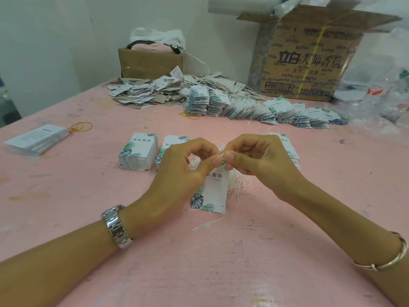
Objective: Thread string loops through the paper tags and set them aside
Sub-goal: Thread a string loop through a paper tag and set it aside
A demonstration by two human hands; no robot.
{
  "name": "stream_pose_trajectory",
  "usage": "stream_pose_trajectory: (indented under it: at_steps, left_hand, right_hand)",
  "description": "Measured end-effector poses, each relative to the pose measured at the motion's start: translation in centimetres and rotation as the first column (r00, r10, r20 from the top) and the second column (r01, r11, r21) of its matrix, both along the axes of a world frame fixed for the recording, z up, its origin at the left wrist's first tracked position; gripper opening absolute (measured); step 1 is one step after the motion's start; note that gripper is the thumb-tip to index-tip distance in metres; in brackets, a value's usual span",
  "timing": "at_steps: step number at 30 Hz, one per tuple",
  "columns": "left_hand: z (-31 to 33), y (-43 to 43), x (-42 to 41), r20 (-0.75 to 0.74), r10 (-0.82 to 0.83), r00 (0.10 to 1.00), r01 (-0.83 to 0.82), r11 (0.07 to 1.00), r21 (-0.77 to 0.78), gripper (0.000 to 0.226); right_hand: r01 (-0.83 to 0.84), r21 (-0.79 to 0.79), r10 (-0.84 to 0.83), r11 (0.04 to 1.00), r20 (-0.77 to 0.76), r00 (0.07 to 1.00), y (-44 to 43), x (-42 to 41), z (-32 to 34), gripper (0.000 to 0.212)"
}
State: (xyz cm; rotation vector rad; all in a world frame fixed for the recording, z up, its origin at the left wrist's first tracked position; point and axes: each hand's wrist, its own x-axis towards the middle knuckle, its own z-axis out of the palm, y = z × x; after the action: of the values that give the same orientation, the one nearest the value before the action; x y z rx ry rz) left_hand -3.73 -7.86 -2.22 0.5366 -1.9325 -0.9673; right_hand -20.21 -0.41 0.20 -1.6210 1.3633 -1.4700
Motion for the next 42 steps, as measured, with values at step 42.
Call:
stream_pose_trajectory:
  at_steps: [42]
  left_hand:
    - [2.2, -2.3, 0.2, -0.431, 0.08, 0.899, 0.096, 0.923, 0.373, 0.013]
  right_hand:
    - [0.068, 0.062, -0.06, 0.996, -0.122, 0.991, -0.7, 1.1, -1.5, 0.051]
